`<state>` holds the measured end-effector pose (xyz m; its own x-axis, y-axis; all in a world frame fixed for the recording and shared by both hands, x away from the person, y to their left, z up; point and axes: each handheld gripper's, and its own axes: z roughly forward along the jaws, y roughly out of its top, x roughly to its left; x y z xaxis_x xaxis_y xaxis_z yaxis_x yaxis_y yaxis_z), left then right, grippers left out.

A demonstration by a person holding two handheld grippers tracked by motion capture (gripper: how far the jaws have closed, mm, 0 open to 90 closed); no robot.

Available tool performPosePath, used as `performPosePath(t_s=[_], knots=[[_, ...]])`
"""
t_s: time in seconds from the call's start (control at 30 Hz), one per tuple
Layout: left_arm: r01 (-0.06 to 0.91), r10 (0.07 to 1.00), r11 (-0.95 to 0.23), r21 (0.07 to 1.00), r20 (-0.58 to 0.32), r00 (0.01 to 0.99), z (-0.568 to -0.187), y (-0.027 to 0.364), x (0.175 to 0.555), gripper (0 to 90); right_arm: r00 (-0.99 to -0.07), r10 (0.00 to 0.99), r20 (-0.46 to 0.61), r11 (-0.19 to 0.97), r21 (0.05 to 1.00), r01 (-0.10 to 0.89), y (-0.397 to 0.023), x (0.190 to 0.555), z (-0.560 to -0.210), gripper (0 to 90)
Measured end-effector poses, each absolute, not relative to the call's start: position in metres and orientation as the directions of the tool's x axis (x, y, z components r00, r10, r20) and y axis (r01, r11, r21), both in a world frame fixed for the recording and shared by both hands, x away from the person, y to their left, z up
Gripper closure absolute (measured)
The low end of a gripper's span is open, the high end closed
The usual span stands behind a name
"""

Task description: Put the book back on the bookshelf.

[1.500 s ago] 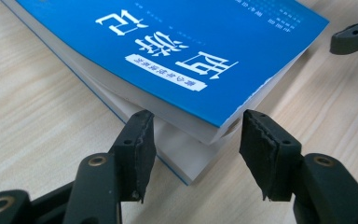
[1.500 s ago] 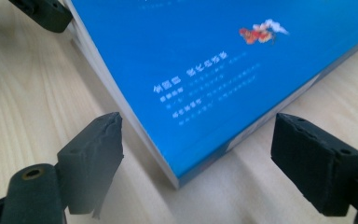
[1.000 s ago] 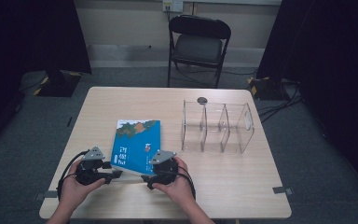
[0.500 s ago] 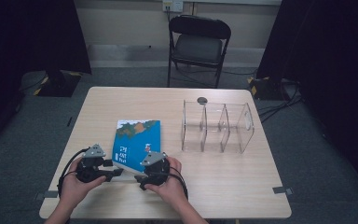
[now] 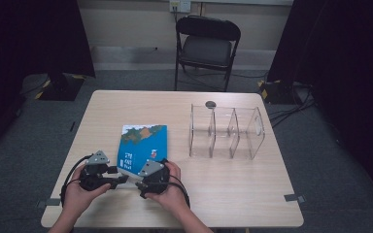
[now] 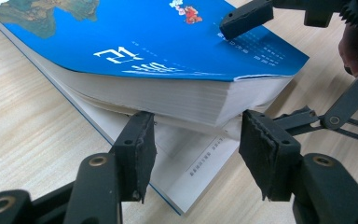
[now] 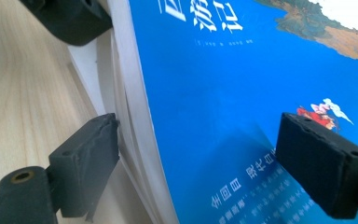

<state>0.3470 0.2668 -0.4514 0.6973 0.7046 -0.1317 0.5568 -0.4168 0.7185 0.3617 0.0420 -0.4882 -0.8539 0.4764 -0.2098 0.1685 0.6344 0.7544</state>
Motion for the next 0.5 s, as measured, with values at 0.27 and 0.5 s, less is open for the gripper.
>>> performPosePath(t_s=[0.27,0.5], knots=[[0.554,0.709,-0.424,0.717,-0.118,0.696,-0.453,0.267,0.345,44.8,-0.868,0.475,-0.145,0.603,0.772,0.201,0.038,0.363,-0.481,30.8],[0.544,0.709,-0.413,0.73,-0.116,0.695,-0.454,0.266,0.346,43.0,-0.885,0.447,-0.126,0.608,0.769,0.198,0.037,0.363,-0.474,50.0]])
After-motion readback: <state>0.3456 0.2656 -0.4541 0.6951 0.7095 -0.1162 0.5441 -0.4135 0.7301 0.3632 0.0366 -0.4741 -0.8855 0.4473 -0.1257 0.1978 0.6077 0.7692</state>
